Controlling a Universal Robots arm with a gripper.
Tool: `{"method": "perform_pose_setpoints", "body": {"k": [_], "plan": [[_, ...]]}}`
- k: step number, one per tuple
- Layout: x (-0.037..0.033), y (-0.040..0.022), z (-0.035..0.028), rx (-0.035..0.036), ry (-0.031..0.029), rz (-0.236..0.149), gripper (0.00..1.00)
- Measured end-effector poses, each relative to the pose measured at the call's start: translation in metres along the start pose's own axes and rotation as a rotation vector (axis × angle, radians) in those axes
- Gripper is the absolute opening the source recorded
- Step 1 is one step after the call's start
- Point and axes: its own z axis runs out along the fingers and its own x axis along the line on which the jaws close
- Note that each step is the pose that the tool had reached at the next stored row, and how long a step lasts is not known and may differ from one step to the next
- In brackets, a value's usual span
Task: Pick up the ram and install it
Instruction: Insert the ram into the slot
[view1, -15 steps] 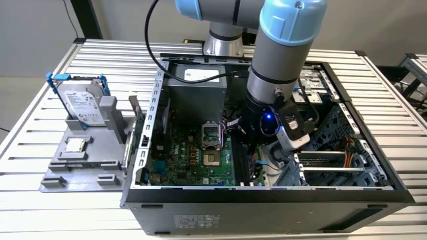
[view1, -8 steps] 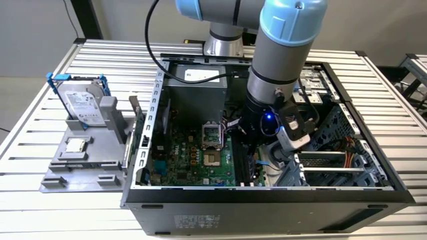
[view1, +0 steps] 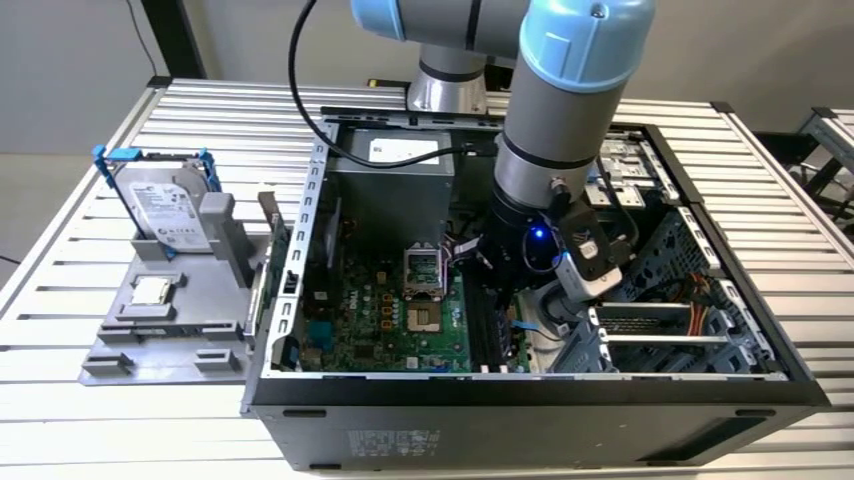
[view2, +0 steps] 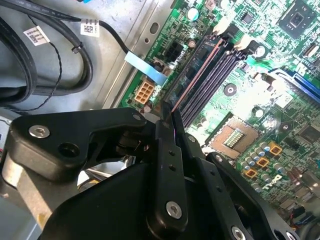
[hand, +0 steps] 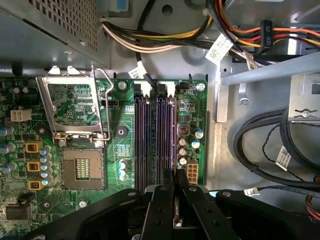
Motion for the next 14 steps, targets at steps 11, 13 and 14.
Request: {"method": "perform_pose_setpoints", "body": {"k": [11, 13, 14], "plan": [[0.0031, -0.0016, 0.0009, 0.0004, 0.0001, 0.000, 0.00], [0.0031, -0.0016, 0.0009, 0.0005, 0.0000, 0.000, 0.00], [0.0031, -0.0015, 0.0011, 0.0031, -0.0001, 0.000, 0.00]]}}
